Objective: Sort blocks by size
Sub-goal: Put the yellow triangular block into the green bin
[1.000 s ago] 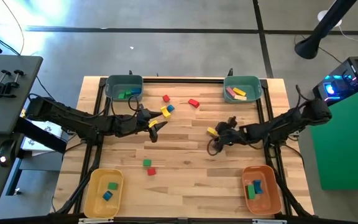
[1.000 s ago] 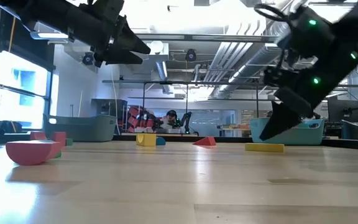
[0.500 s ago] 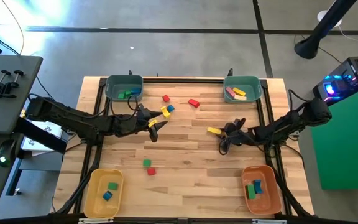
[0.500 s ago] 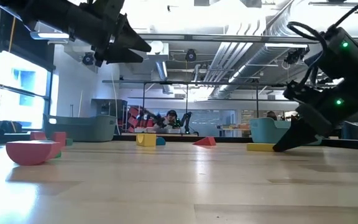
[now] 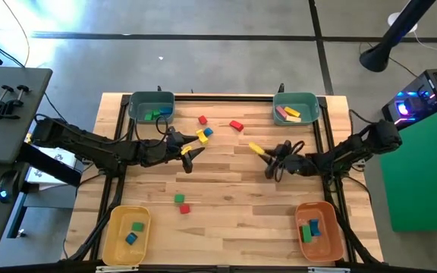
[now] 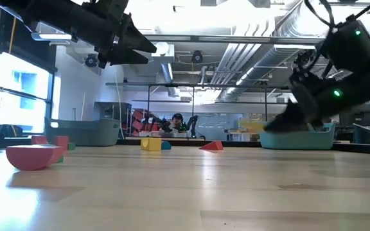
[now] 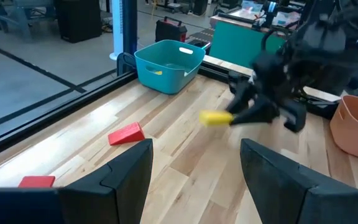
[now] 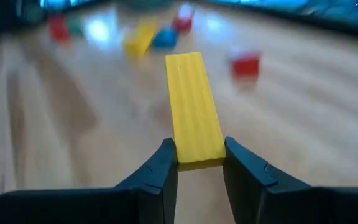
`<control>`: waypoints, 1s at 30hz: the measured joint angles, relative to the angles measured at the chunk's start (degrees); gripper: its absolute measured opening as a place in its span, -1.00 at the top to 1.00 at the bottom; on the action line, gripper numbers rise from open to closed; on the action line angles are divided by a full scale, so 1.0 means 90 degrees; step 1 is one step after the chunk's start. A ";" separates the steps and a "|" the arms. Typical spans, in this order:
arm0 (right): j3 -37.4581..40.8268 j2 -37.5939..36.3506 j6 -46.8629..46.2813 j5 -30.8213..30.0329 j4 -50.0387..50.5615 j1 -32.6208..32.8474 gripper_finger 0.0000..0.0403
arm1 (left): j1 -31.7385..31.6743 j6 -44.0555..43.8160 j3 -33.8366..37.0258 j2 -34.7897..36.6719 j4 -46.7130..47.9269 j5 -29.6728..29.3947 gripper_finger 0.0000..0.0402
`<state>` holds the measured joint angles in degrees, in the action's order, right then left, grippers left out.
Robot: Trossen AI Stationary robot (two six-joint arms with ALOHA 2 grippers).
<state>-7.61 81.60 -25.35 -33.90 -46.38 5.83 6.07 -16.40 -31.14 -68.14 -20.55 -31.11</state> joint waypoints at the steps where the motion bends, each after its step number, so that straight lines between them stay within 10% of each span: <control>1: -0.0102 -0.0134 0.0024 -0.0081 -0.0018 -0.0115 0.53 | 0.0000 0.0000 0.0000 0.0000 0.0002 0.0001 -0.14; 5: -0.0933 -0.0930 0.0139 0.0082 0.1484 -0.0896 0.53 | -0.0002 0.0004 0.0000 0.0000 -0.0020 -0.0004 -0.14; 15: -0.5565 -0.1255 0.0169 0.0644 1.0684 -0.3559 0.53 | 0.0000 0.0005 0.0000 0.0000 -0.0016 -0.0016 -0.14; 30: -0.6265 0.1160 0.1457 0.2296 1.1539 -0.6211 0.53 | 0.0002 0.0056 0.0000 0.0000 -0.0003 0.0037 -0.14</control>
<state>-63.99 92.04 -12.24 -13.23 57.48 -50.07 6.09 -15.90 -31.14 -68.14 -20.58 -30.78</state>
